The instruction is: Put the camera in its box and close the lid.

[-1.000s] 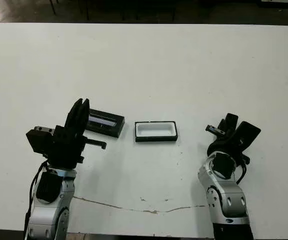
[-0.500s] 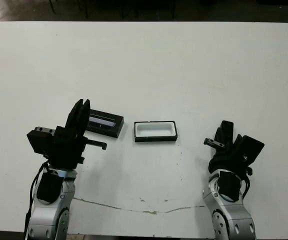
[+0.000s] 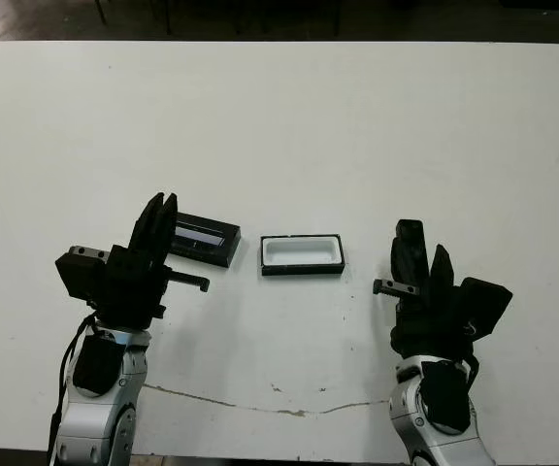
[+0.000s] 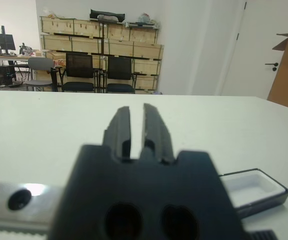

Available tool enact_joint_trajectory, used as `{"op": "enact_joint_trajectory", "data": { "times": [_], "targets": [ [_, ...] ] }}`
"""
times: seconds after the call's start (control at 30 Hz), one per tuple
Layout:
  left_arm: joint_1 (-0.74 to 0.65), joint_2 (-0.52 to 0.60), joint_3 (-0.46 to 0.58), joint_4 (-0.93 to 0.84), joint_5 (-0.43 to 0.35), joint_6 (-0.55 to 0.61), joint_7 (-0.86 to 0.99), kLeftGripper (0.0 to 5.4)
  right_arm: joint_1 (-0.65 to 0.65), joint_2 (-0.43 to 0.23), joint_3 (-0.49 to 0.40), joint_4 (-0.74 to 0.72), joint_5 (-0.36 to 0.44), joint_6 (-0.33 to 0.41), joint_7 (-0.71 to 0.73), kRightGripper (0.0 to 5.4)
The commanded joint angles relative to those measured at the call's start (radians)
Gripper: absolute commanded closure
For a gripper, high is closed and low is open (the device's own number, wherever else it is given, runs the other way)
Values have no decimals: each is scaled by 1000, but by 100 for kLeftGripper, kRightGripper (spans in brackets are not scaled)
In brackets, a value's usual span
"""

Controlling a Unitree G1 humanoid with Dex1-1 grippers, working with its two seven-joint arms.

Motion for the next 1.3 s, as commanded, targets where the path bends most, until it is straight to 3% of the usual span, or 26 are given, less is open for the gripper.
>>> {"op": "enact_joint_trajectory", "data": {
  "times": [0.03, 0.13, 0.23, 0.43, 0.6, 0.77, 0.93, 1.13, 1.3],
  "targets": [
    [17, 12, 2, 17, 4, 1, -4, 540, 0, -28, -26, -45, 47, 58, 73, 492],
    [18, 11, 1, 17, 4, 3, -2, 540, -32, -59, -77, -82, 115, 125, 146, 492],
    [20, 6, -3, 18, 13, -3, 4, 540, -87, -131, -159, -105, 215, 213, 252, 492],
    [22, 2, -7, 20, 10, -5, 2, 540, -274, -377, -357, -64, 435, 434, 489, 492],
    [22, -1, -11, 25, 13, -8, 5, 540, -432, -554, -415, 82, 550, 518, 686, 492],
    [28, -7, -19, 13, 18, 10, 22, 540, -578, -716, -352, 225, 562, 530, 903, 492],
    [27, -9, -23, 15, 24, 8, 35, 540, -712, -813, -256, 348, 541, 512, 1100, 492],
    [31, -14, -30, 0, 38, 30, 61, 540, -873, -860, -120, 489, 469, 483, 1293, 492],
    [37, -11, -34, -17, 43, 41, 70, 540, -975, -846, -18, 576, 404, 463, 1406, 492]
  ]
}}
